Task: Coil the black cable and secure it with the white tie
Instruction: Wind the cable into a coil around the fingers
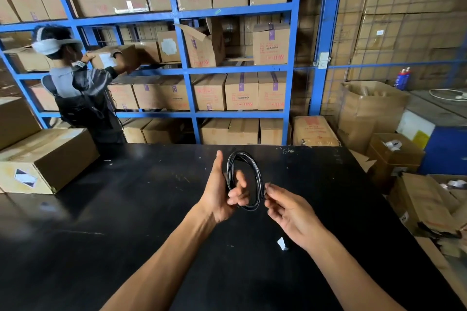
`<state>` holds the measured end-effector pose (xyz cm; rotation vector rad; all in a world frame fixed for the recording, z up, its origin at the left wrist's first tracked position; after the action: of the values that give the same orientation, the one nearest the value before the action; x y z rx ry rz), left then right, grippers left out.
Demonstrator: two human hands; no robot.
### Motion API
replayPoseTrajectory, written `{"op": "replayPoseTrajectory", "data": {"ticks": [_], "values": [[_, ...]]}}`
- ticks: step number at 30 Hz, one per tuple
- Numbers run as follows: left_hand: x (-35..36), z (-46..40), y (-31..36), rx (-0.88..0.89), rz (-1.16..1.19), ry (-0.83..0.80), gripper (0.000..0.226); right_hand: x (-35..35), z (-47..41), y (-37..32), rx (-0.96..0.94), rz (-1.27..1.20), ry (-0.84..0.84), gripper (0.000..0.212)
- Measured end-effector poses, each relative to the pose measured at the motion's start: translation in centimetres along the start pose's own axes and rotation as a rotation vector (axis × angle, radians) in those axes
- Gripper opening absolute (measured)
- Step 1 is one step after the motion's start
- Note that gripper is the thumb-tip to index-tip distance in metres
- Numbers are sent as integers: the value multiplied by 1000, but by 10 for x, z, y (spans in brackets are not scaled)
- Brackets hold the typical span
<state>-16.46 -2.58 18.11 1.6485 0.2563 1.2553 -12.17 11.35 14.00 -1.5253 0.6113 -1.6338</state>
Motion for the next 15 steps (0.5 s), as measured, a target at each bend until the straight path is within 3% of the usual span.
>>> {"op": "replayPoseTrajectory", "data": {"ticks": [7,9,13,15], "values": [[-20,8,-21,100,115,298,78,20,11,-9,-202,534,176,17],[-21,11,-26,112,155,357,74,28,14,-7,-229,578,172,17],[-19,13,-37,120,207,358,72,33,12,-1,-269,791,152,41],[-20,13,-43,121,226,326,72,31,12,-2,-314,810,210,38]]}}
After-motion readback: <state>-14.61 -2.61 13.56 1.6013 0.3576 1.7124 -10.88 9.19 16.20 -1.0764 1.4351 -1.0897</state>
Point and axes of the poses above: each hand's wrist, its own z-axis away from the middle knuckle, its own x-axis out of the palm, y = z × x, the point moved 7 cm from there along -z, towards the middle knuckle, and after that the axes turned 7 degrees about -y, right-handed, at the moved point
